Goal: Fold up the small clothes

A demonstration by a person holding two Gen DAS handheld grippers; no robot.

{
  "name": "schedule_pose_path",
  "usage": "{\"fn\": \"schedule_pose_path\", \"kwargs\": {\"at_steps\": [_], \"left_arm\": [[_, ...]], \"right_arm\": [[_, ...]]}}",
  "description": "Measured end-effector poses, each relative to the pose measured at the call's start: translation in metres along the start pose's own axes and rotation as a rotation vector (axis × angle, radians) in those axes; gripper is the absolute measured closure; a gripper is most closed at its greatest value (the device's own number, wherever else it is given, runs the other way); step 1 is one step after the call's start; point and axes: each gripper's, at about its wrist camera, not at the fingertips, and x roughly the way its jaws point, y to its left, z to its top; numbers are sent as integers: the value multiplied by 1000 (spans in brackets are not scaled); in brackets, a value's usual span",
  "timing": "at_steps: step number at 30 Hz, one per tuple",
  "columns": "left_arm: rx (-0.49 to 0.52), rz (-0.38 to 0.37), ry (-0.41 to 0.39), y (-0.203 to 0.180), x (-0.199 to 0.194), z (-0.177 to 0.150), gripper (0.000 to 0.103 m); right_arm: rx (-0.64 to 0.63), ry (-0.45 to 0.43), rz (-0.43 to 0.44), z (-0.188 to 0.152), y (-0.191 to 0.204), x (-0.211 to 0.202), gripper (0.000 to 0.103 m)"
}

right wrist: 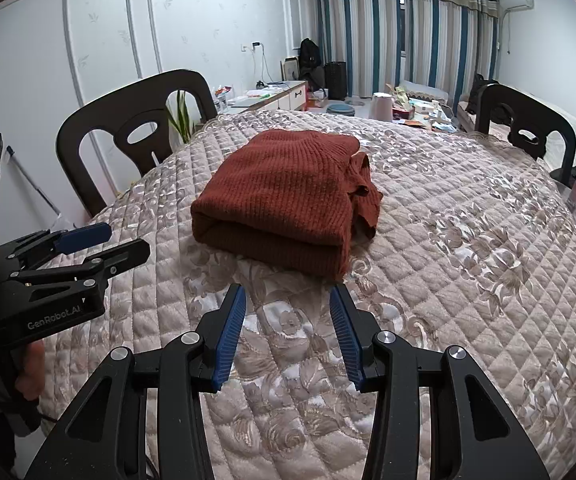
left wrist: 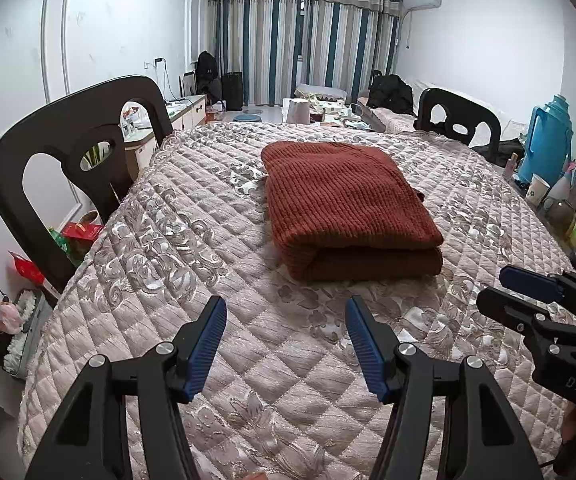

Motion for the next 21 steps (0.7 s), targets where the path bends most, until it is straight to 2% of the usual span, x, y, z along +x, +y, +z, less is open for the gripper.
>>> {"fn": "schedule_pose_path", "kwargs": {"at_steps": [21], "left_arm": [[-2, 14, 6, 0, 1, -1, 39]], "right_arm": [[-5, -3, -4, 1, 2, -1, 58]]}}
